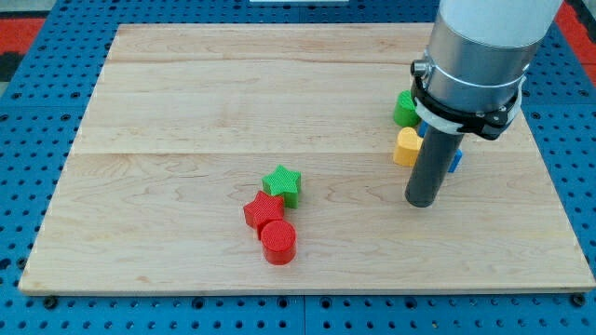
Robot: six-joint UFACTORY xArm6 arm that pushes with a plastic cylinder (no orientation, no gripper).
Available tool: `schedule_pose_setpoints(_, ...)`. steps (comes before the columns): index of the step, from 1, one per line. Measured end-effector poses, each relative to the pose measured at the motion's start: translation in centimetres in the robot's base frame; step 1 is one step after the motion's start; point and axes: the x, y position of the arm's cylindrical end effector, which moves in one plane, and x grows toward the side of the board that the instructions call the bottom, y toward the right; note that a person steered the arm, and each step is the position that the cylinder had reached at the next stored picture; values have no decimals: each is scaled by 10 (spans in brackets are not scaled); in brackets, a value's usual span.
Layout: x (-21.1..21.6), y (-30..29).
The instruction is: Separate the group of blocks
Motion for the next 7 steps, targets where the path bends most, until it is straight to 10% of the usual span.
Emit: schedule_pose_setpoints(7,-55,116)
